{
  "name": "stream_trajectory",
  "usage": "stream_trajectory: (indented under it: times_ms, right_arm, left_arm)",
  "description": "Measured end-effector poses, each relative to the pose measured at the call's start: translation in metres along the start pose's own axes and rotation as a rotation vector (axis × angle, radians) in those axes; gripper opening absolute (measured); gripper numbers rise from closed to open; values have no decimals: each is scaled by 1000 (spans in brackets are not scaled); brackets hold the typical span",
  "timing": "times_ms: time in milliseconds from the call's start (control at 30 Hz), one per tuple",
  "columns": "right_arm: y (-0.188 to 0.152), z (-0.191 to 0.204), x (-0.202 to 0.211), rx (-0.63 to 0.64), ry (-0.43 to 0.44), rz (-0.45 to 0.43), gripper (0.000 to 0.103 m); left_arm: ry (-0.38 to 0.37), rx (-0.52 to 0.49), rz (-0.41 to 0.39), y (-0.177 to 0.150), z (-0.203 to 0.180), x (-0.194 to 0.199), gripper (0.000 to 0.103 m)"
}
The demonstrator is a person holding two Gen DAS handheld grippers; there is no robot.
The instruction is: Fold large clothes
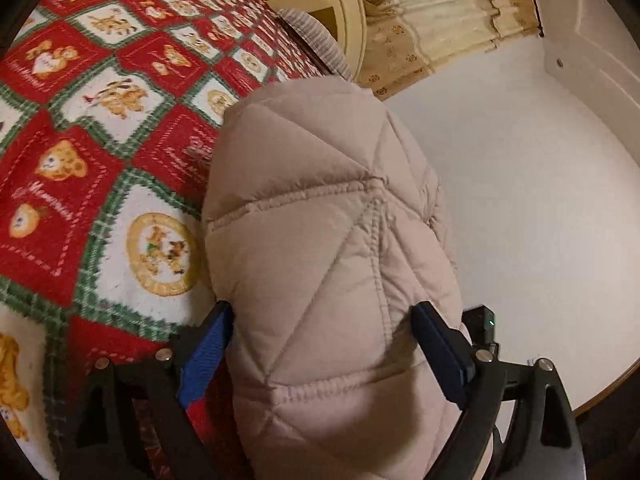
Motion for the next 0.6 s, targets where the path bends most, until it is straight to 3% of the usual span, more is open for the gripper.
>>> stream_trajectory:
  times_ms: [133,333,400,467,600]
  right_arm:
    - [9,17,-32,140,-20,0,103]
    - [5,32,-47,200,-32,-73,102]
    - [-6,38,-45,185,-16,-73,86]
    - [-19,48,-39,175,4,-75,78]
    - [-50,72,-5,252,-50,-105,62]
  left_arm:
    - [41,-88,31,-4,-4,-17,101]
    - [23,-117,33,-9,2,-28,102]
    - [-14,-134,40,-12,-5,-26,101]
    - [-69,-164,39,-19,-19,-20,101]
    - [-168,-217,63,-39,-58,-9,101]
Point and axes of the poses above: each gripper's, at about its wrist camera, not at the fingertips, and x roughly against the way its jaws point, z to its left, y to its top, the point moved 1 cm from there along -x, roughly the way its jaws point, and after that the axes turned 11 degrees about -y, right-handed, at the moved point
